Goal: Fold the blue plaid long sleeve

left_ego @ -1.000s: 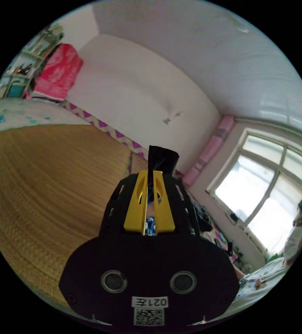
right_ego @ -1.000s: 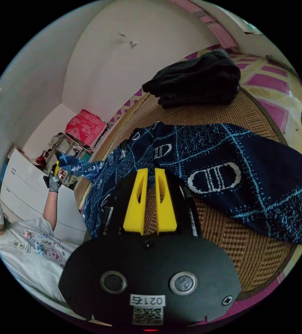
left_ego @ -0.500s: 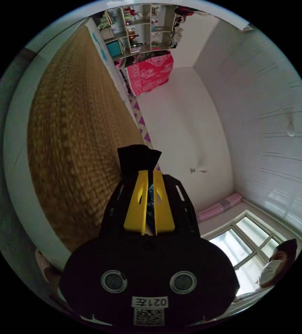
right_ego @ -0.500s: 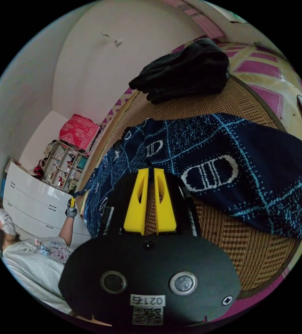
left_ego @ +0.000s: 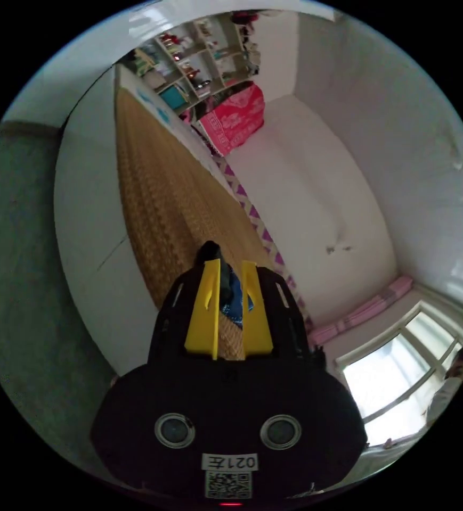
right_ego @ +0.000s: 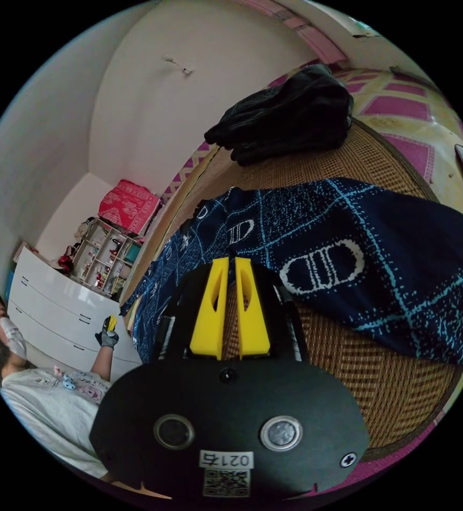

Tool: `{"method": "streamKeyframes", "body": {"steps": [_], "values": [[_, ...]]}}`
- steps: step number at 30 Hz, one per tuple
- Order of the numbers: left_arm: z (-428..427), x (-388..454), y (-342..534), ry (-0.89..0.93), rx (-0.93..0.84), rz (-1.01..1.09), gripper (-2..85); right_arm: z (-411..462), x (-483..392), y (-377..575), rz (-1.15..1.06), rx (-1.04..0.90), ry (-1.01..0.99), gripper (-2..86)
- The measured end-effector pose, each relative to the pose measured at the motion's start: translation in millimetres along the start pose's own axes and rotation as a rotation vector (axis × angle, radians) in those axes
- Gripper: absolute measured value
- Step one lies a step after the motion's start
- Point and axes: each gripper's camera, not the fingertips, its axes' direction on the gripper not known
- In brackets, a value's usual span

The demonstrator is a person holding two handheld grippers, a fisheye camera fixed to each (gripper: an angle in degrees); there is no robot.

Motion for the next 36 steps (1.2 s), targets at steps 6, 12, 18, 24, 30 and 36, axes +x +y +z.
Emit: {"method": "streamKeyframes", "body": {"steps": [6, 12, 18, 24, 30, 36], "values": [[64.4, 76.2, -11.0, -0.414, -0.288, 0.289, 1.9, -2.2, -0.5, 0.7, 0.003, -0.001, 0.002, 0.8], [39.1, 105.9, -19.4, -0.666, -0.238, 0.277, -0.9, -1.7, -1.5, 1.4, -0.005, -0.013, -0.012, 0.8], [40.7, 172.0, -6.7, -0.553, -0.286, 0.42, -0.7, -1.3, -2.0, 3.1, -0.01, -0.016, -0.023, 0.7], [25.1, 165.9, -15.3, -0.392, -0.325, 0.266, 4.0, -2.1, -2.0, 6.8, -0.009, -0.002, -0.032, 0.6], [15.0, 179.4, -3.7, -0.274, -0.437, 0.365, 7.5, 2.5, -3.0, 7.9, -0.012, -0.013, -0.033, 0.5], [2.9, 218.2, 23.7, -0.159, -0.525, 0.653, 6.8, 6.3, -3.6, 10.2, -0.006, -0.009, -0.022, 0.5]]}}
